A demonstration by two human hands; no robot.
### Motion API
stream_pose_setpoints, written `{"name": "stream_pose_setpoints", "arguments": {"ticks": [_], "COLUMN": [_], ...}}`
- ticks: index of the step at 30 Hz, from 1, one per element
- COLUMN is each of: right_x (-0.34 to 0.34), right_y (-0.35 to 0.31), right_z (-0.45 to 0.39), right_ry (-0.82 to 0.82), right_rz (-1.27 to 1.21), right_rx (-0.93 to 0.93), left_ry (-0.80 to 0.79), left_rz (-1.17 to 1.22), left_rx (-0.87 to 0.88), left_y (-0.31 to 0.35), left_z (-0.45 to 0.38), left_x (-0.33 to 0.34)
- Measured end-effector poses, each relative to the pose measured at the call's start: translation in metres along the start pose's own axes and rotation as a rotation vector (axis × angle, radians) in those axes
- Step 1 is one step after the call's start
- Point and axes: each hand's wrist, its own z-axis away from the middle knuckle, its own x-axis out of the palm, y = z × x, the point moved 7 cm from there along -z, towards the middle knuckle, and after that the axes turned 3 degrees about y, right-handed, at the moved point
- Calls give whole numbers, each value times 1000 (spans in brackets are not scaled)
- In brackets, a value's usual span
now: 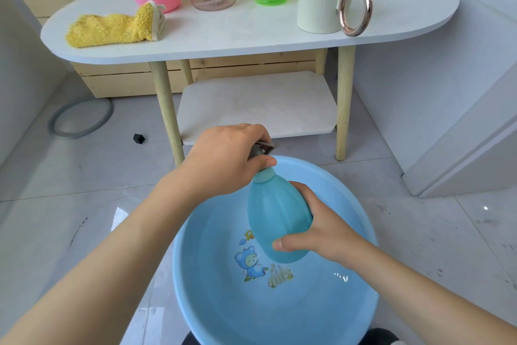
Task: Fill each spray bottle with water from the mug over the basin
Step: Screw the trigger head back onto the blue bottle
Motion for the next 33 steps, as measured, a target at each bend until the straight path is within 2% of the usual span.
{"name": "stream_pose_setpoints", "arguments": {"ticks": [4, 9, 12, 14, 15, 17, 19, 20, 22, 28, 33], "right_x": [3, -1, -10, -14, -16, -19, -22, -24, -27, -41, -29], "right_y": [-1, -11, -23, -31, -35, -48, -61, -70, -83, -160, -221], "right_z": [-2, -6, -8, -7, -6, -5, -4, -3, -5, -17, -51], "right_ry": [7, 161, 258, 295, 313, 348, 379, 388, 388, 253, 171], "right_rz": [-28, -103, -77, -124, -149, -154, -179, -196, -209, -174, -143], "right_rx": [8, 10, -45, -56, -61, -90, -123, -145, -185, -361, -454], "left_ry": [67, 360, 577, 632, 554, 244, -2, -54, -63, 16, 14], "left_rz": [10, -61, 19, 9, 11, 103, 366, 540, 764, 999, 990], "left_rx": [30, -13, -79, -156, -218, -382, -439, -430, -398, -345, -309], "left_y": [-2, -2, -1, 1, 1, -7, -10, -8, -5, -15, -44], "left_z": [-2, 9, 26, 35, 36, 33, 30, 28, 21, -5, -24], "left_x": [-2, -13, -30, -38, -35, -15, 1, 2, -9, -70, -123]}}
